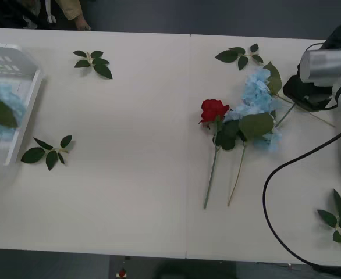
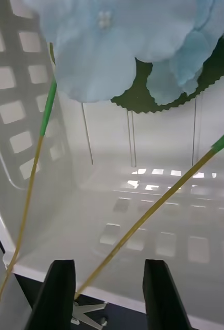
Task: Put the red flowers into the right box and the blue flowers into the left box
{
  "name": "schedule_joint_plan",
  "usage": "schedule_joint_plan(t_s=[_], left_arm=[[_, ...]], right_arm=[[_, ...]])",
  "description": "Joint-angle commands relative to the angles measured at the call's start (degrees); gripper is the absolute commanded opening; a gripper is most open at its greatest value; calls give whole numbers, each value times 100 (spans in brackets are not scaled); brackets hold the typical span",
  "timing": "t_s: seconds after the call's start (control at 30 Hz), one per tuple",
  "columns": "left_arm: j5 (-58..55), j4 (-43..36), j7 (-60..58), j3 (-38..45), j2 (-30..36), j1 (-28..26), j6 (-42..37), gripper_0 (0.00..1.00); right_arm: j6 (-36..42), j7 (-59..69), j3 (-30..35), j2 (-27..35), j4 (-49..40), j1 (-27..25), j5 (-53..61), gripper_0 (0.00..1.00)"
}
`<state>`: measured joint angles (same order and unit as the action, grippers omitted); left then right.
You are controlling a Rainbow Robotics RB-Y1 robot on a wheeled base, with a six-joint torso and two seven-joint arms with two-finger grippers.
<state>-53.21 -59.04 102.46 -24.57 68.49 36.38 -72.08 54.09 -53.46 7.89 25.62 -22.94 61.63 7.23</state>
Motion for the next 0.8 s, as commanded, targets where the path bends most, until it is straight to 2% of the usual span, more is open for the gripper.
schedule_joint_plan(t_s=[0.03, 0.13, 0.43, 0.6, 0.8], left_arm=[[-5, -29, 239, 40, -20, 124, 133, 76], [-242, -47, 248, 58, -20, 141, 238, 80], [-1235, -249, 345, 717, -239, 141, 335, 80], [-1666, -803, 371, 998, -389, 141, 414, 80], [-2272, -1304, 371, 1121, -696, 141, 572, 80]], right_arm=[[409, -306, -42, 426, -650, 209, 305, 0], [813, -341, -121, 593, -958, 209, 569, 0], [1736, -446, -534, 1076, -1696, 200, 1272, 0], [2290, -648, -569, 1428, -2048, 209, 1703, 0], [2729, -1431, -974, 2087, -2206, 209, 2494, 0]])
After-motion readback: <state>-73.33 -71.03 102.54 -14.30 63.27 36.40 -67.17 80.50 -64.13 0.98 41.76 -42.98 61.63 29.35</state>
